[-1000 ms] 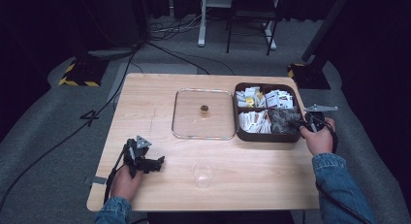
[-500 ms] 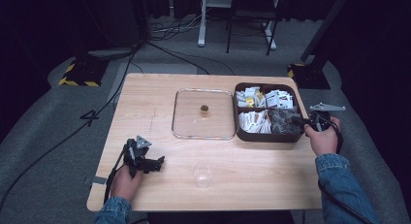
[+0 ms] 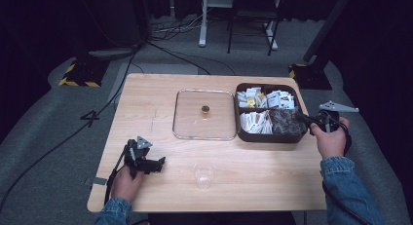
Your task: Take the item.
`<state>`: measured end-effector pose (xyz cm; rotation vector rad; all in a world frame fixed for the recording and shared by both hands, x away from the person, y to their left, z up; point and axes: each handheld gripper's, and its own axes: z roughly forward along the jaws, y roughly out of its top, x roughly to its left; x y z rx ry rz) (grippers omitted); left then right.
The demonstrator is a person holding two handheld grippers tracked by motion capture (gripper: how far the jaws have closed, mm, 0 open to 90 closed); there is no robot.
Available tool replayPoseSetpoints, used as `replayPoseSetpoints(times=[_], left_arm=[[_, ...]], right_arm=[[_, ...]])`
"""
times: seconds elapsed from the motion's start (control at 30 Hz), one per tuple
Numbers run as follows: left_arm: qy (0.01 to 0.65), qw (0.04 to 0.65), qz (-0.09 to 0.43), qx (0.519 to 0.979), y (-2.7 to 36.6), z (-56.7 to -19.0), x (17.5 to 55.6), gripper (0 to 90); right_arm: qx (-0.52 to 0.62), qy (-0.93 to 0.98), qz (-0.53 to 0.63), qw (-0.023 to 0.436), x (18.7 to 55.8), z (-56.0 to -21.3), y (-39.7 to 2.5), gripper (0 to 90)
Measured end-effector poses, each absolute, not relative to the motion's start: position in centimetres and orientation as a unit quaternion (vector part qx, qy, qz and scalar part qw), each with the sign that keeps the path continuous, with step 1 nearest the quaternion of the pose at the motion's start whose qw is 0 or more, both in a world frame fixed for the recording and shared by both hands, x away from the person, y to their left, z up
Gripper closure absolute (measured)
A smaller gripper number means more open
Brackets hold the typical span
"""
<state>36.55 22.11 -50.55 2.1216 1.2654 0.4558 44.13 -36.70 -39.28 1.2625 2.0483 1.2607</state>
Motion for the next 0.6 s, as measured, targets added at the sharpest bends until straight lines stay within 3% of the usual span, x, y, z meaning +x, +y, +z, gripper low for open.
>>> replayPoseSetpoints(times=[0.6], left_arm=[[0.483,0.31,0.174,0.8,22.1,-50.6,36.4,0.0]], right_arm=[[0.391,0.741,0.504,0.209,41.3,-35.9,-34.6,90.0]])
